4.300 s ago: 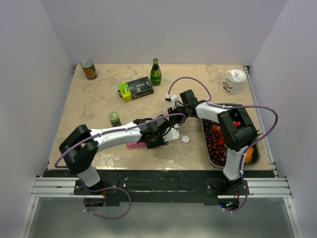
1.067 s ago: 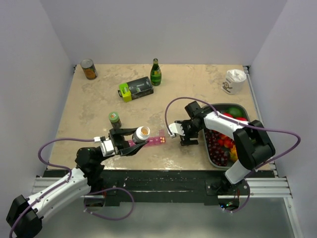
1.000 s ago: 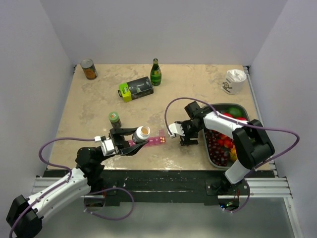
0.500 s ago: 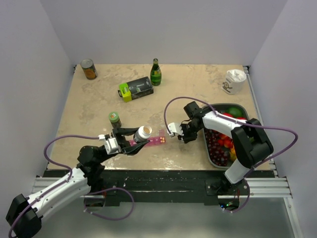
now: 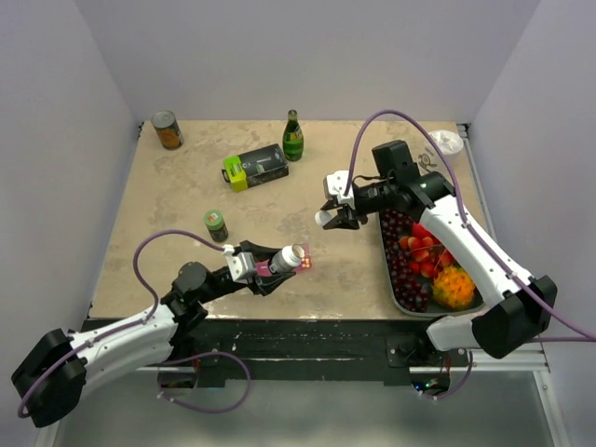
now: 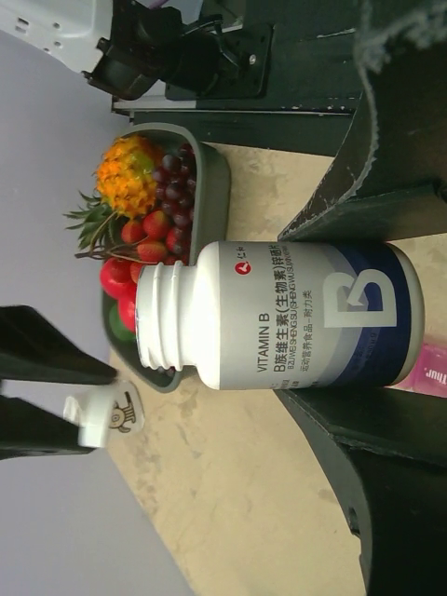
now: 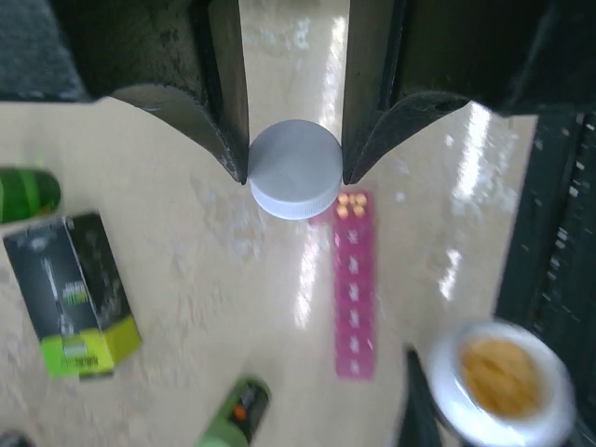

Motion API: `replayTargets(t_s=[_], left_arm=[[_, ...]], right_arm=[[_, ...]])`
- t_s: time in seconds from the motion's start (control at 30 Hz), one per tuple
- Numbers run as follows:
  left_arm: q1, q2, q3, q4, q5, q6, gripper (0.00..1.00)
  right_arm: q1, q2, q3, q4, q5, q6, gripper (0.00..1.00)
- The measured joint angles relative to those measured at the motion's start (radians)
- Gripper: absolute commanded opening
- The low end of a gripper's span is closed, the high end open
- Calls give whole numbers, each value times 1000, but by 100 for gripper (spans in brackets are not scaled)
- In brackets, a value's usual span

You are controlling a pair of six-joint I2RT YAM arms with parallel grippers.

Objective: Sort the pills into containers

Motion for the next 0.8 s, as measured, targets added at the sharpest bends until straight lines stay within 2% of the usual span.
replayTargets(t_s=[0.27,0.8], left_arm=[[-5,119,19,49,1,-27,0],[-16,134,24,78,4,-40,0]], right_arm=[[117,2,28,-56,-225,74,9],[164,16,3,-27,-286,141,11]])
